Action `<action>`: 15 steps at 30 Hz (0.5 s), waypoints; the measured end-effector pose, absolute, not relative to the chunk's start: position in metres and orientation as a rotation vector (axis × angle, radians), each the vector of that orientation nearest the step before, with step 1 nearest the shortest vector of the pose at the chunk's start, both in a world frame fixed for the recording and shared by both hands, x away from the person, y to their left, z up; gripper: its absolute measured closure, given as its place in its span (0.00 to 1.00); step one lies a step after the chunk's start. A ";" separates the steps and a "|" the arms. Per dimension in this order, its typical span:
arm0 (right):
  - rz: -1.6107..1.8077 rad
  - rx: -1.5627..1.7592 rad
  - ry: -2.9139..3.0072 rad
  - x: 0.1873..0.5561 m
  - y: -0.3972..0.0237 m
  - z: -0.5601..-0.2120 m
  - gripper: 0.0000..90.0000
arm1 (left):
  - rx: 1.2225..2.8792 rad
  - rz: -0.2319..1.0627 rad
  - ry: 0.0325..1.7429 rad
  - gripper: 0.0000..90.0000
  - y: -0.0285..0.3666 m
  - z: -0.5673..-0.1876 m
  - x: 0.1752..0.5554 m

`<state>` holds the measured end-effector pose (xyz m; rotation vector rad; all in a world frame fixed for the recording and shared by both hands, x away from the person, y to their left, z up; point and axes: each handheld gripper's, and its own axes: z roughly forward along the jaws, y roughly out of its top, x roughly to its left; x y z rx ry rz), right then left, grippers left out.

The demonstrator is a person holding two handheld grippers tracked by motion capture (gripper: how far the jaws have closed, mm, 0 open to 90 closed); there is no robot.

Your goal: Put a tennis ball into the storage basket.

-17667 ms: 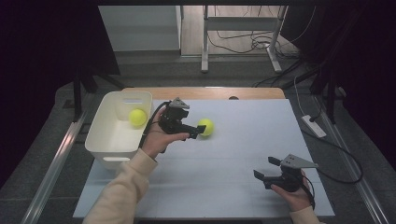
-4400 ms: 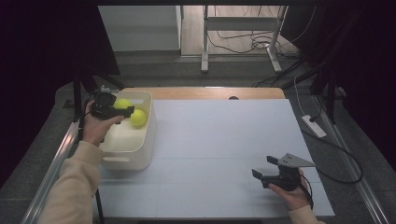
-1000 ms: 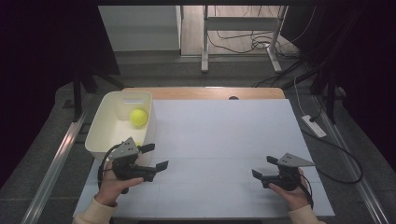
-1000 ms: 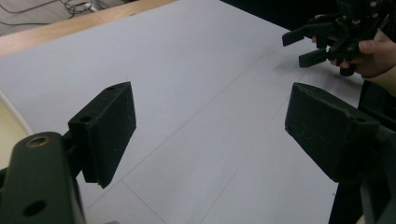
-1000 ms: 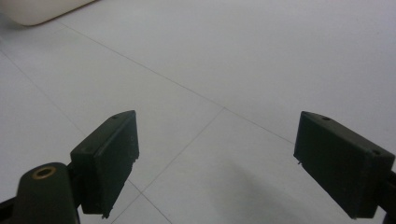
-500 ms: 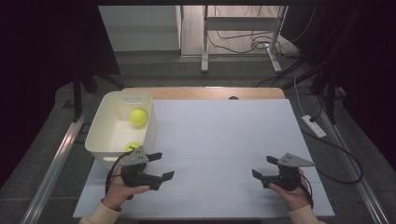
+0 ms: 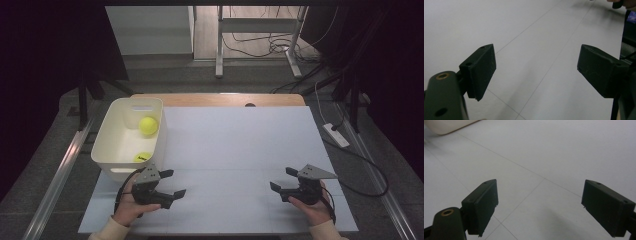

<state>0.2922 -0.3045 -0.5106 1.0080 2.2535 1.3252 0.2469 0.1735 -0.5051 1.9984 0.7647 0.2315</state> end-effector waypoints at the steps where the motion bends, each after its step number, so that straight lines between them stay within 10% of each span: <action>1: 1.327 0.999 2.256 0.292 -0.304 -0.510 0.16 | 1.996 0.233 0.766 0.18 0.174 -0.506 0.247; 15: 1.338 0.971 2.268 0.289 -0.304 -0.510 0.15 | 1.967 0.235 0.787 0.18 0.177 -0.510 0.247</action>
